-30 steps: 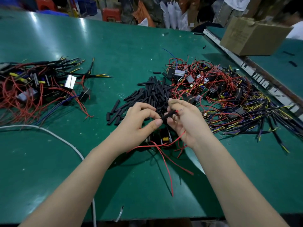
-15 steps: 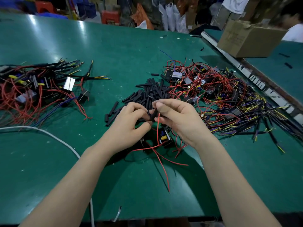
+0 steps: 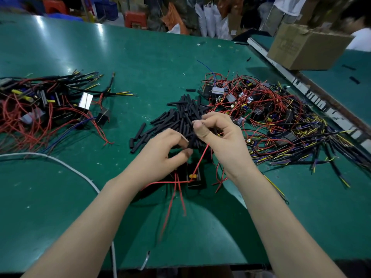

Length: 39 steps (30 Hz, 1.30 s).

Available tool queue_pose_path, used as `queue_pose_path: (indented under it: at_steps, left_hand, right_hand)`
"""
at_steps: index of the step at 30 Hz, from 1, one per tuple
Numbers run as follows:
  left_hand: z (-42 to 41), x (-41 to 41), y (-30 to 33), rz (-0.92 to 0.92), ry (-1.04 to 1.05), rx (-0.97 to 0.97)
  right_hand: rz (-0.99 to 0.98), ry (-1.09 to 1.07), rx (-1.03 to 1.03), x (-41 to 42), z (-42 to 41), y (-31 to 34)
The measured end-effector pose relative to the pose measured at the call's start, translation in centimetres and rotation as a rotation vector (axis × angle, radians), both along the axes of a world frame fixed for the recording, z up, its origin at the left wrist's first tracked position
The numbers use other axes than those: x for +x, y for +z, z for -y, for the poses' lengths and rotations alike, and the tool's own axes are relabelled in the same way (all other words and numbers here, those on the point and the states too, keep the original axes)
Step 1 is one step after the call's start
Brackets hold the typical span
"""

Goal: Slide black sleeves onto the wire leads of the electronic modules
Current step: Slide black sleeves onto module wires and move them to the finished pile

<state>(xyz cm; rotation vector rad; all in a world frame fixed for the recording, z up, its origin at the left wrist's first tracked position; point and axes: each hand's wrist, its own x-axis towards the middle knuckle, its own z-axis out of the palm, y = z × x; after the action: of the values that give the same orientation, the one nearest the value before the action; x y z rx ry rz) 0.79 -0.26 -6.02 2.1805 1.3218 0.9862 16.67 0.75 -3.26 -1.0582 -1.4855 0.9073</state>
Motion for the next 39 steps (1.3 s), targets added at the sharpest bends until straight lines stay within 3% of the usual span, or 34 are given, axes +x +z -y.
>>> queue_pose_path:
  at_steps: [5, 10, 19, 26, 29, 30, 34, 39]
  left_hand:
    - [0.3, 0.6, 0.1, 0.239, 0.004, -0.217]
    - [0.2, 0.9, -0.2, 0.283, -0.014, -0.218]
    - [0.6, 1.7, 0.1, 0.335, -0.131, -0.302]
    - [0.5, 1.4, 0.2, 0.319, -0.028, -0.363]
    - [0.6, 1.0, 0.2, 0.351, -0.029, -0.327]
    - [0.6, 1.0, 0.1, 0.366, -0.026, -0.319]
    - [0.4, 0.6, 0.3, 0.569, -0.021, -0.423]
    - [0.1, -0.2, 0.7, 0.726, 0.037, -0.479]
  right_hand:
    - [-0.034, 0.023, -0.003, -0.4, 0.3, 0.2]
    - [-0.051, 0.072, -0.031, -1.9, 1.1, 0.1]
    - [-0.062, -0.044, -0.057, -1.6, 0.7, 0.1]
    - [-0.072, 0.101, -0.127, -0.4, 0.1, 0.4]
    - [-0.133, -0.005, -0.087, 0.9, -0.5, 0.9]
    - [-0.053, -0.073, -0.034, 1.4, -0.8, 0.8]
    - [0.635, -0.242, 0.185, 2.9, -1.8, -0.9]
    - [0.893, -0.199, 0.306, 1.9, -1.9, -2.4]
